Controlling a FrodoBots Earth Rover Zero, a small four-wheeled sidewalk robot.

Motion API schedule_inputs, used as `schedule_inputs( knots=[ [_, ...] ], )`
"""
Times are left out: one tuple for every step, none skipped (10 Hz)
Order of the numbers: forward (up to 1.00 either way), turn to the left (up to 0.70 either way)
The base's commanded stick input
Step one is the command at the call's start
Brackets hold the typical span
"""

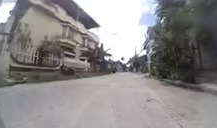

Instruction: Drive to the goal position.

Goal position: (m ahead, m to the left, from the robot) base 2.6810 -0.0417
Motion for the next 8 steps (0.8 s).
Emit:
schedule_inputs(
  knots=[
    [0.50,0.00],
    [0.50,0.00],
    [0.50,0.00],
    [0.50,-0.10],
    [0.50,-0.27],
    [0.50,-0.41],
    [0.50,-0.47],
    [0.50,-0.50]
  ],
)
